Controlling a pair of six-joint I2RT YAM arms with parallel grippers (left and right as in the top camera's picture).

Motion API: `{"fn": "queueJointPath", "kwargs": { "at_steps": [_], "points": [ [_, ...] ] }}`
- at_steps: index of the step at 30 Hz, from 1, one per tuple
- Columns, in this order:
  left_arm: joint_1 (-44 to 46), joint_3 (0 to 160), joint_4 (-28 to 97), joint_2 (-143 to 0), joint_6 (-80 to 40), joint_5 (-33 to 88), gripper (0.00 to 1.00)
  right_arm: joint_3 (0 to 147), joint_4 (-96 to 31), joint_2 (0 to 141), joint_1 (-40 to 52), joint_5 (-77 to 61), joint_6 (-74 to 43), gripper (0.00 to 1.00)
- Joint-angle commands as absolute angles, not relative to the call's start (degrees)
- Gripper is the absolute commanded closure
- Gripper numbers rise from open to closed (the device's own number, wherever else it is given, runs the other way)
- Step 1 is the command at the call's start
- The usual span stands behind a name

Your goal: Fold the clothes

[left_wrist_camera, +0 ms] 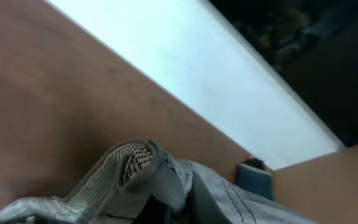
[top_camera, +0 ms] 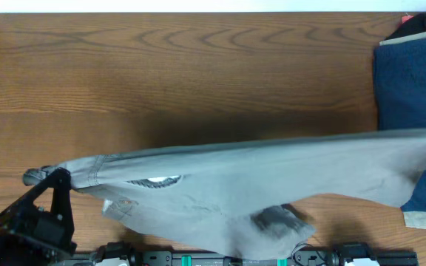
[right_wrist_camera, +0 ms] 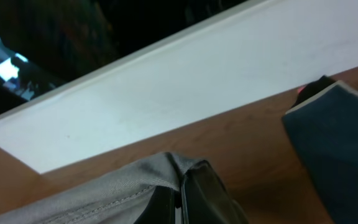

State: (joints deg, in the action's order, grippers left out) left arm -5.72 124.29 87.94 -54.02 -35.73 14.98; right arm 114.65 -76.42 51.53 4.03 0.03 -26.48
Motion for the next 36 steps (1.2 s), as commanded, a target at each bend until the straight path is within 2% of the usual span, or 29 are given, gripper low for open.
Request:
{"fn": "queueJointPath", "kwargs": {
  "at_steps": [1,9,19,25,31,32,33,35,36],
  "points": [
    [-6.04,124.73,89.27,-57.60,-34.24,0.60,0.94,114.61,-75.68,56.10,4.14,7.94,-26.09,0.99],
    [-6.04,124.73,93.01,-67.68,-34.02,-9.19,0.94,114.61,-74.17,68.12,4.14,6.85,-26.09,0.99],
    [-6.11,124.73,94.15,-85.58,-34.11,-23.40,0.94,114.61,-69.67,84.31,4.58,-5.30,-26.06,0.99],
    [-9.08,124.73,96.79,-93.84,-36.64,-28.29,0.94,114.61,-67.90,91.29,7.55,-6.09,-26.09,0.99],
    [-13.28,124.73,96.77,-96.99,-38.02,-27.00,0.93,114.61,-66.11,95.48,11.90,-6.04,-26.02,0.99],
    [-13.52,124.73,96.77,-97.21,-38.00,-26.70,0.90,114.61,-66.13,96.12,12.82,-6.04,-26.02,0.99],
    [-13.72,124.73,96.79,-97.43,-37.98,-26.24,0.77,114.61,-66.15,96.88,13.93,-6.04,-26.02,0.99],
    [-13.76,124.62,96.77,-97.62,-38.00,-25.89,0.58,114.58,-66.19,98.45,16.14,-6.26,-26.02,0.98],
    [-13.76,124.57,96.79,-97.73,-38.00,-25.89,0.53,114.61,-66.22,99.20,17.12,-6.31,-26.02,0.96]
  ]
}}
